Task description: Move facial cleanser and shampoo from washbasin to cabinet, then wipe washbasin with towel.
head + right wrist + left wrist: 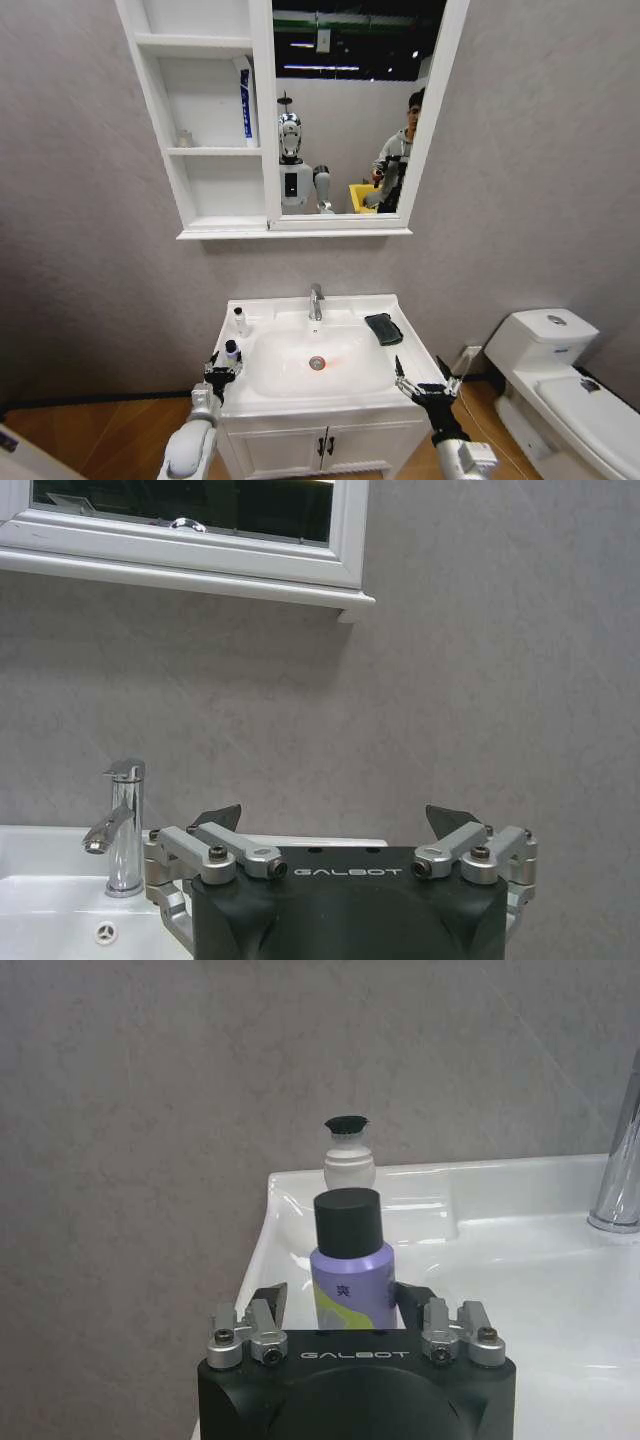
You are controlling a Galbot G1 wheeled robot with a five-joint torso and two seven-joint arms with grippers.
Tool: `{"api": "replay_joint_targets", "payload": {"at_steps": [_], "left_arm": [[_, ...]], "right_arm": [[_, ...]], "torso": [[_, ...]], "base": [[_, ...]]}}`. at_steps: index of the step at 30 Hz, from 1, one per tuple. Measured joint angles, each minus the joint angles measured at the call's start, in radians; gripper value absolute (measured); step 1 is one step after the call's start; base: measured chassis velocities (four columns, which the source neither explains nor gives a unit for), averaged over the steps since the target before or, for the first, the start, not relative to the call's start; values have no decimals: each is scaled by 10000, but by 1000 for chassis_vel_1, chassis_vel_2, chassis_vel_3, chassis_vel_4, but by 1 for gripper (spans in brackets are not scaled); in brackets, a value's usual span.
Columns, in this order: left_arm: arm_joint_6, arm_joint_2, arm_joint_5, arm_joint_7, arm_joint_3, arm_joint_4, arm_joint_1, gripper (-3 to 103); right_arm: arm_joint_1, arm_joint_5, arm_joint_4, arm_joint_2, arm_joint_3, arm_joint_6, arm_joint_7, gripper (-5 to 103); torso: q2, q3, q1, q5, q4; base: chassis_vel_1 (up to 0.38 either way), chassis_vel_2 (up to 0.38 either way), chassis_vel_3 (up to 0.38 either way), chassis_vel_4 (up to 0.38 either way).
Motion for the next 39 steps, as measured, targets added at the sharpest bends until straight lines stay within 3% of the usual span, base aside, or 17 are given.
{"api": "replay_joint_targets", "payload": {"at_steps": [1,4,7,14,20,22,23,26,27,31,32,34,39], "left_arm": [[0,0,0,0,0,0,0,65],[-20,-8,-6,72,-2,53,-12,48],[-21,-3,-38,89,-1,40,-2,42],[29,87,-137,112,5,-325,135,42],[446,1050,-542,43,79,-1955,406,42],[1121,1981,-1517,-177,82,-2984,345,42],[1121,1981,-1517,-177,82,-2984,345,42],[2910,3916,-4295,-1011,-50,-4389,-311,42],[2910,3916,-4295,-1011,-50,-4389,-311,42],[4502,6294,-7745,-2143,-491,-5103,-1409,42],[4502,6294,-7745,-2143,-491,-5103,-1409,42],[5037,7489,-9343,-2510,-619,-5042,-2294,42],[5467,8499,-10458,-2566,-201,-4311,-4179,42]], "right_arm": [[0,0,0,0,0,0,0,100],[17,-4,-11,0,14,1,19,100],[25,-6,-39,0,23,8,41,100],[18,-3,-121,-1,42,70,87,100],[105,10,-229,-65,23,80,97,100],[127,12,-262,-82,8,79,96,100],[127,12,-262,-82,8,79,96,100],[107,-24,-285,-81,-50,79,83,100],[107,-24,-285,-81,-50,79,83,100],[93,-99,-288,-81,-108,65,71,100],[93,-99,-288,-81,-108,65,71,100],[76,-161,-287,-71,-139,60,68,100],[69,-260,-292,-45,-198,60,68,100]], "torso": [[0,0,0,0,0],[0,0,0,0,0],[0,0,0,0,0],[0,0,0,-1,1],[0,0,-1,2,3],[0,0,0,-3,2],[0,0,0,-3,2],[0,0,-1,-4,-1],[0,0,-1,-4,-1],[-1,0,-1,4,0],[-1,0,-1,4,0],[0,0,-1,-2,3],[0,0,0,-2,0]], "base": [[0,0,0,0],[0,0,0,0],[0,0,0,0],[0,0,0,0],[0,0,0,0],[0,0,0,0],[0,0,0,0],[0,0,0,0],[0,0,0,0],[0,0,0,0],[0,0,0,0],[0,0,0,0],[0,0,0,0]]}}
